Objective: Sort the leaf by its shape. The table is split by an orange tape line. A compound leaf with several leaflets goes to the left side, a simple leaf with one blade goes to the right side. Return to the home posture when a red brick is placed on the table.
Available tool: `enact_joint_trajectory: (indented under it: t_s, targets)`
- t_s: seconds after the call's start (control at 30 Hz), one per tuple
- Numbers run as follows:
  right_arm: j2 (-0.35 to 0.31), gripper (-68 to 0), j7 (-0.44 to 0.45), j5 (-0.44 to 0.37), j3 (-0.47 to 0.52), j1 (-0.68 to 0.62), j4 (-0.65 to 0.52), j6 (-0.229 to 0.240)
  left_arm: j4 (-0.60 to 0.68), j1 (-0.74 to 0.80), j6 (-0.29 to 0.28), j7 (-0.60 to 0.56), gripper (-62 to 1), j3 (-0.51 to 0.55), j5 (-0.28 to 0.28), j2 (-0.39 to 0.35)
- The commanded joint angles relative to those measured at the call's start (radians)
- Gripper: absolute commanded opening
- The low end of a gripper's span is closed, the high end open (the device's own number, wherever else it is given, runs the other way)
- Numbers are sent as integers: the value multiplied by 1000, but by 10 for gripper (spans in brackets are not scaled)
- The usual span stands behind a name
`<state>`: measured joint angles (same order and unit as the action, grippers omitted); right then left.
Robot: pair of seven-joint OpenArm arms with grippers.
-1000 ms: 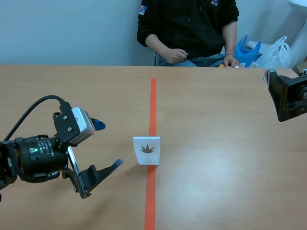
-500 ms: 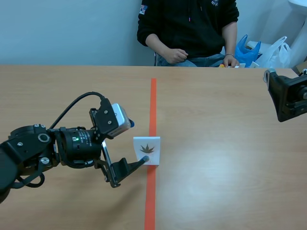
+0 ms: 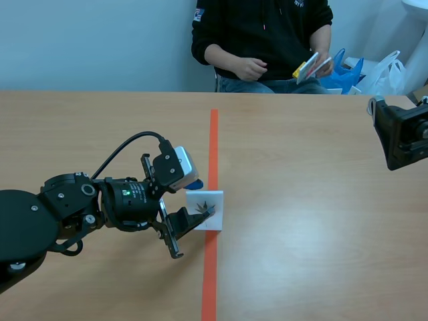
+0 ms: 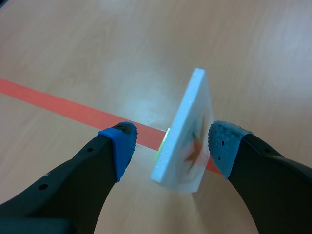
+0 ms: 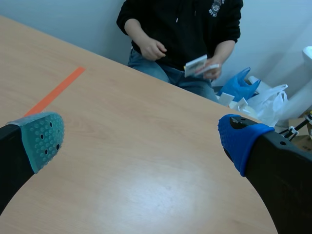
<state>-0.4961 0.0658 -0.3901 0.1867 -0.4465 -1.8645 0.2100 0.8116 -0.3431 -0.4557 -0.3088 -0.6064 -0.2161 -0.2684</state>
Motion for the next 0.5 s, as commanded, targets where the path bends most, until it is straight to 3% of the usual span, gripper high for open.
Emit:
enact_joint_trajectory:
  t_s: [0.0, 0.47]
  targets:
    - [-16, 4, 16, -6, 3, 14, -24, -3, 14, -9, 0, -17, -263, 9, 10, 5]
    - [-16, 4, 15, -6, 3, 14, -24, -3, 14, -8, -1, -39, -406, 9, 9, 5]
